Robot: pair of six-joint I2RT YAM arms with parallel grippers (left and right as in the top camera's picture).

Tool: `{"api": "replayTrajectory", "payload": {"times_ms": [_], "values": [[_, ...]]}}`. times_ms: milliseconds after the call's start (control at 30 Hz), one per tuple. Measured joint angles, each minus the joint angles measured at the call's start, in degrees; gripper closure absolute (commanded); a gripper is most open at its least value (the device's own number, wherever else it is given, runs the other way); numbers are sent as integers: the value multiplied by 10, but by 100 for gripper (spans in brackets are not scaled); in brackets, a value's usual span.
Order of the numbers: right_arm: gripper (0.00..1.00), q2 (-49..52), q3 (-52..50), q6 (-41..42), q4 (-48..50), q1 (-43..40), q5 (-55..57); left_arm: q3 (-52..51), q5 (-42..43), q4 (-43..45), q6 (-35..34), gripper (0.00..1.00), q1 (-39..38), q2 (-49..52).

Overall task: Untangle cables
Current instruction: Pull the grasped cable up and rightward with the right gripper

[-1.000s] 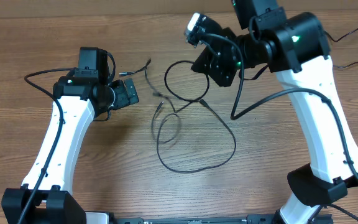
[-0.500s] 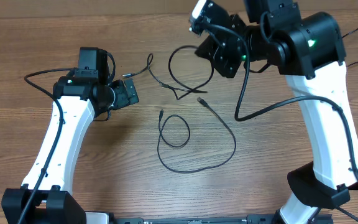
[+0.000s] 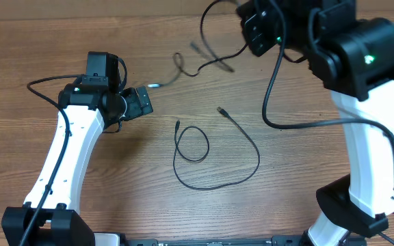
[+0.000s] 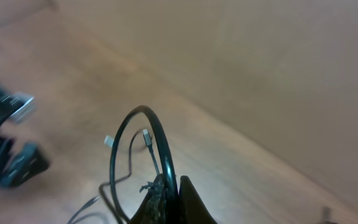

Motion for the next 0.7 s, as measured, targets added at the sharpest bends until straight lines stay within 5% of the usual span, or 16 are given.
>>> {"api": "replayTrajectory", "payload": {"times_ms": [300,700], "values": [[96,0,64,23,0,-14,181,0,0,0,0,0,0,0],[96,0,64,48,-59,-118,227,0,0,0,0,0,0,0]]}}
